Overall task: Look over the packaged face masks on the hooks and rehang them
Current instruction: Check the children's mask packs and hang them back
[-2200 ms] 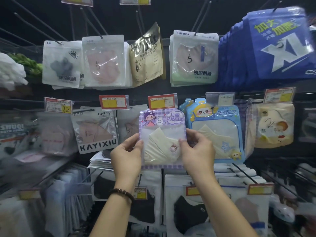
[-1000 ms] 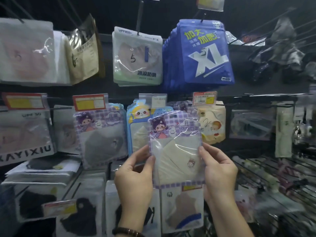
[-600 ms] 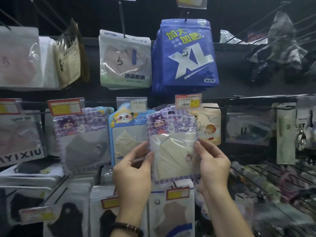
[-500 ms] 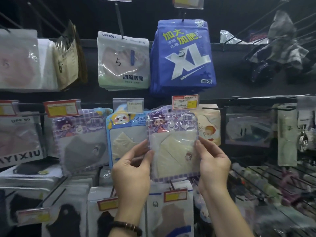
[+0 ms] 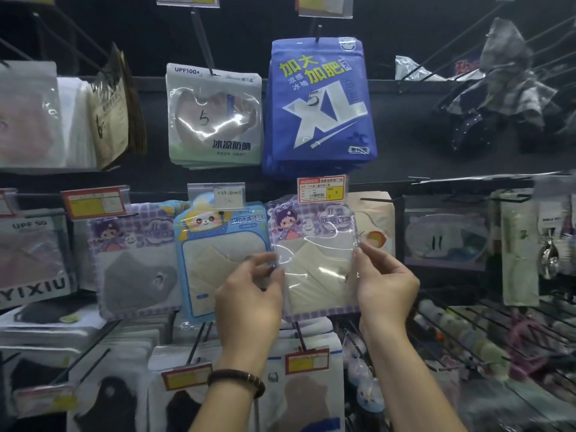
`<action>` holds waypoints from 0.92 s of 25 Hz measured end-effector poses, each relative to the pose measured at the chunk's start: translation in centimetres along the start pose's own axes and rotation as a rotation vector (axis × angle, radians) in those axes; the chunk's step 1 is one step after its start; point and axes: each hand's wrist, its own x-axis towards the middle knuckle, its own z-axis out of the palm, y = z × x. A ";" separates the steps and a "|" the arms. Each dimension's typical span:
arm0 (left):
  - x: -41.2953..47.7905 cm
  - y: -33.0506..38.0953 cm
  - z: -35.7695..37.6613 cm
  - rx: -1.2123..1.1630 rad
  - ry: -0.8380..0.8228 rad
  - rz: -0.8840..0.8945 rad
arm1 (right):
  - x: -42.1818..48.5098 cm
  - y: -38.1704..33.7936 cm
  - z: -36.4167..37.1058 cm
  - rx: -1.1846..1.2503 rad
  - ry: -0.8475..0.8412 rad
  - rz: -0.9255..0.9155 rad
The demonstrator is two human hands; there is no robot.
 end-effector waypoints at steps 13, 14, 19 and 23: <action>1.0 0.9 1.3 0.303 -0.254 -0.019 | 1.8 2.2 0.9 -0.307 0.019 -0.090; 1.1 0.8 1.2 0.292 -0.249 -0.016 | 1.6 2.3 0.9 -0.325 0.018 -0.102; 0.4 0.8 -0.6 0.192 -0.198 0.060 | -1.4 1.1 1.6 -0.376 0.054 -0.294; 0.1 0.3 -4.4 0.080 -0.146 0.071 | -6.1 -0.1 4.2 -0.390 -0.126 -0.449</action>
